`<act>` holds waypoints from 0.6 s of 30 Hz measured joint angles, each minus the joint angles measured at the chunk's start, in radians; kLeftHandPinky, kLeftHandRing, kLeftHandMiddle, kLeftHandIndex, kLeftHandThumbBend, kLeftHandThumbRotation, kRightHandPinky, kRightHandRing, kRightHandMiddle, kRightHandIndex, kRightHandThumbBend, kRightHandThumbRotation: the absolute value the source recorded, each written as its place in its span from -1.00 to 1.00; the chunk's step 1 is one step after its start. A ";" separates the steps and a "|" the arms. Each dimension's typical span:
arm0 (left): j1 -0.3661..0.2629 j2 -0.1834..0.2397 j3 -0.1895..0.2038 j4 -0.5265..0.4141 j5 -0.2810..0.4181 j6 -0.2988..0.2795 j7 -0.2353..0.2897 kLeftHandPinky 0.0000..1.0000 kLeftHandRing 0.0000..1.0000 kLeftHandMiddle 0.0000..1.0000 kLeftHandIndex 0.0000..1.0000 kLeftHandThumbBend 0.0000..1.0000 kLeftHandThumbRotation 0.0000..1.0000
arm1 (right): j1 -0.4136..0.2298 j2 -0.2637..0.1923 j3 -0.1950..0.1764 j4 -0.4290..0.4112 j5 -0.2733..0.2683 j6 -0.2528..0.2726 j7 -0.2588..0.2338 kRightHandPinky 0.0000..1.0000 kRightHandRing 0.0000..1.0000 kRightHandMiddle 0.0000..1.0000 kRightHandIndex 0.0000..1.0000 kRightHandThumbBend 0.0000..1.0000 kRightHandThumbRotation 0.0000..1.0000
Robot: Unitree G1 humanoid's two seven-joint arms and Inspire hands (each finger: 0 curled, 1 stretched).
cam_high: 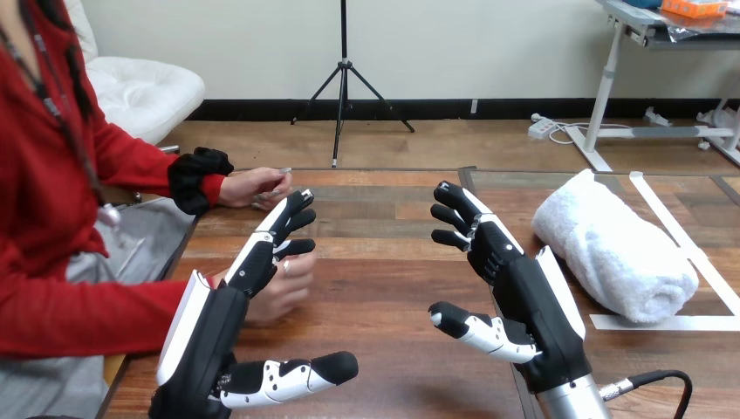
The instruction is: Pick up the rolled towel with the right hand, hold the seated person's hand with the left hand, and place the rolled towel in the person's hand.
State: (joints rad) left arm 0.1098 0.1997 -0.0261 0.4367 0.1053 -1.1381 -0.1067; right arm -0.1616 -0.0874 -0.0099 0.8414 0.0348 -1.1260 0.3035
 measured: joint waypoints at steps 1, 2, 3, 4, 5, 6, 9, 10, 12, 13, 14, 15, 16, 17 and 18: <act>0.000 0.000 0.000 0.000 0.000 0.000 0.000 0.58 0.78 0.86 0.85 1.00 0.13 | 0.000 0.000 0.000 0.000 0.000 0.000 0.000 0.66 0.81 0.86 0.81 1.00 0.17; 0.000 0.000 0.001 0.000 0.000 0.000 0.000 0.58 0.78 0.86 0.85 1.00 0.13 | 0.000 0.000 0.000 0.000 0.000 0.000 0.000 0.65 0.81 0.86 0.81 1.00 0.17; 0.000 0.000 0.001 0.000 0.000 0.000 0.000 0.58 0.78 0.86 0.85 1.00 0.12 | 0.000 0.000 0.000 0.000 -0.001 0.000 0.000 0.65 0.81 0.86 0.81 1.00 0.17; 0.000 0.000 0.001 0.000 0.000 0.000 0.000 0.57 0.78 0.86 0.85 1.00 0.12 | 0.000 0.000 0.000 0.000 -0.001 0.000 0.000 0.65 0.81 0.86 0.81 1.00 0.16; 0.000 0.000 0.001 0.000 0.000 0.000 0.000 0.57 0.78 0.86 0.85 1.00 0.12 | 0.000 0.000 0.000 0.000 -0.002 0.000 0.000 0.65 0.81 0.86 0.81 1.00 0.16; 0.000 0.000 0.001 0.000 0.000 0.000 0.000 0.57 0.78 0.86 0.85 1.00 0.12 | 0.000 0.000 0.000 0.000 -0.002 0.000 0.000 0.65 0.81 0.86 0.80 1.00 0.16; 0.000 0.000 0.002 0.000 0.002 0.000 0.000 0.56 0.77 0.85 0.84 1.00 0.13 | 0.000 0.000 0.000 0.000 -0.002 0.000 0.000 0.65 0.81 0.86 0.80 1.00 0.15; 0.000 0.000 0.002 0.000 0.002 0.000 0.000 0.56 0.77 0.85 0.84 1.00 0.13 | 0.000 0.000 0.000 0.000 -0.002 0.000 0.000 0.65 0.81 0.86 0.80 1.00 0.15; 0.000 0.000 0.002 0.000 0.002 0.000 0.000 0.56 0.77 0.85 0.84 1.00 0.13 | 0.000 0.000 0.000 0.000 -0.002 0.000 0.000 0.65 0.81 0.86 0.80 1.00 0.15; 0.000 0.000 0.002 0.000 0.002 0.000 0.000 0.56 0.77 0.85 0.84 1.00 0.13 | 0.000 0.000 0.000 0.000 -0.002 0.000 0.000 0.65 0.81 0.86 0.79 1.00 0.15; 0.000 0.000 0.002 0.000 0.002 0.000 0.000 0.56 0.77 0.85 0.84 1.00 0.13 | 0.000 0.000 0.000 0.000 -0.003 0.000 -0.001 0.65 0.81 0.86 0.79 1.00 0.15; 0.000 0.000 0.002 0.000 0.002 0.000 0.000 0.56 0.77 0.85 0.84 1.00 0.13 | 0.000 0.000 0.000 0.000 -0.004 0.000 -0.002 0.65 0.81 0.86 0.79 1.00 0.15; 0.000 0.000 0.002 0.000 0.002 0.000 0.000 0.56 0.77 0.85 0.84 1.00 0.13 | 0.000 0.000 0.000 0.000 -0.006 0.000 -0.003 0.65 0.80 0.85 0.79 1.00 0.15; 0.000 0.000 0.002 0.000 0.003 0.000 0.001 0.56 0.76 0.85 0.84 1.00 0.13 | 0.000 0.000 0.000 0.000 -0.007 0.000 -0.004 0.65 0.80 0.85 0.79 1.00 0.15; 0.000 0.000 0.003 0.000 0.005 0.000 0.001 0.56 0.76 0.85 0.84 1.00 0.13 | 0.000 0.000 0.000 0.000 -0.008 0.000 -0.005 0.65 0.80 0.85 0.79 1.00 0.15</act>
State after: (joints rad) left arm 0.1100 0.1997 -0.0233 0.4367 0.1102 -1.1381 -0.1056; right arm -0.1616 -0.0873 -0.0102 0.8411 0.0268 -1.1259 0.2987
